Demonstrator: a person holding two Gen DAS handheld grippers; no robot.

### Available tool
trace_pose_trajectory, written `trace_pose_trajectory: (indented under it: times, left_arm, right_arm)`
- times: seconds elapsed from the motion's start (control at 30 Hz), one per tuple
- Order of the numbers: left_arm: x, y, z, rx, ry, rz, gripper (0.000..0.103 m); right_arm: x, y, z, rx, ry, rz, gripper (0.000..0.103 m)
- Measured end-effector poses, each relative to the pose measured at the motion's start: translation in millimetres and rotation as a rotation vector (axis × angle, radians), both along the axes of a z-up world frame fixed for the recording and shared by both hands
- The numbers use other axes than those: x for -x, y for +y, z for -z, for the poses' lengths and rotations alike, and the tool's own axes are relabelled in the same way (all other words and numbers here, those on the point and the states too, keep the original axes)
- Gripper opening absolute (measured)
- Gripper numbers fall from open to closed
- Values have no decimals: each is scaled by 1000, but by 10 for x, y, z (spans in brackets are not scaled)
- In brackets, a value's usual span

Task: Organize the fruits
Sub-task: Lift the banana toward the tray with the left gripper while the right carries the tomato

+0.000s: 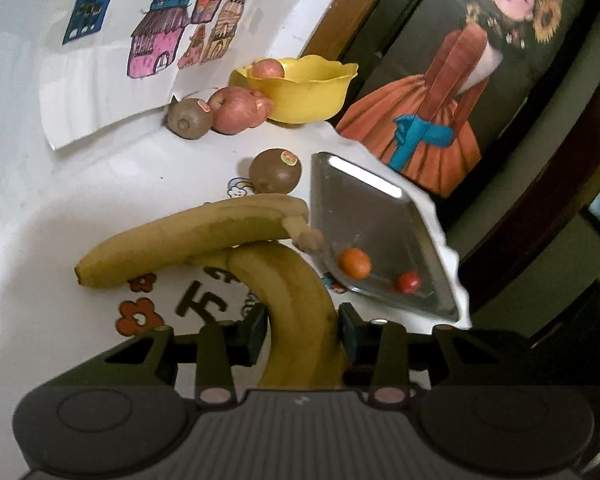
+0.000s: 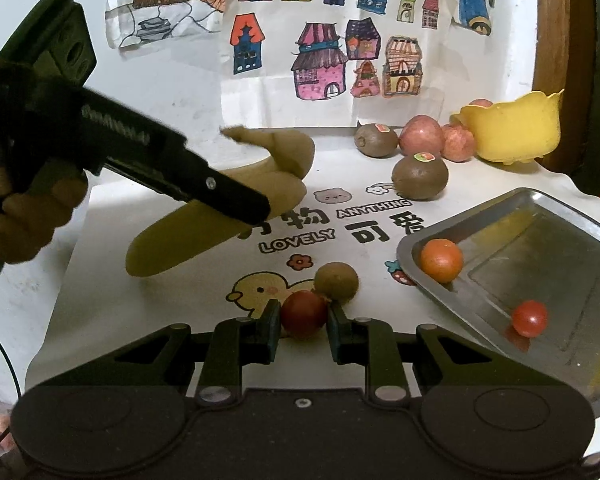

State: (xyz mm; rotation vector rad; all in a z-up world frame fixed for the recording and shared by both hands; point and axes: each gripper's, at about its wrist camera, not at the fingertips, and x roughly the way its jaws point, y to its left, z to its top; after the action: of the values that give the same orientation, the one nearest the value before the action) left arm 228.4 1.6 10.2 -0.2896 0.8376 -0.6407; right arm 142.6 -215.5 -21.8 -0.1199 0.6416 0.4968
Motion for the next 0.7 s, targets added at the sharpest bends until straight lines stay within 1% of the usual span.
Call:
trace_pose_trajectory:
  times: [0.1, 0.23, 0.43, 0.57, 0.7]
  left_arm:
    - [-37, 15, -22, 53, 29, -8, 42]
    - [-34, -39, -45, 83, 45, -2, 42]
    - [-4, -140, -64, 142, 90, 35, 41]
    - [8, -169, -74, 174, 109, 42, 41]
    - [46, -228, -117, 182, 104, 55, 40]
  right_arm:
    - [24, -49, -3, -3, -1, 7, 26]
    - [51, -105, -6, -7, -2, 16, 26]
    - [96, -176, 0, -11, 0, 30, 26]
    - [133, -221, 3, -15, -1, 38, 26]
    - [172, -253, -3, -20, -5, 45, 26]
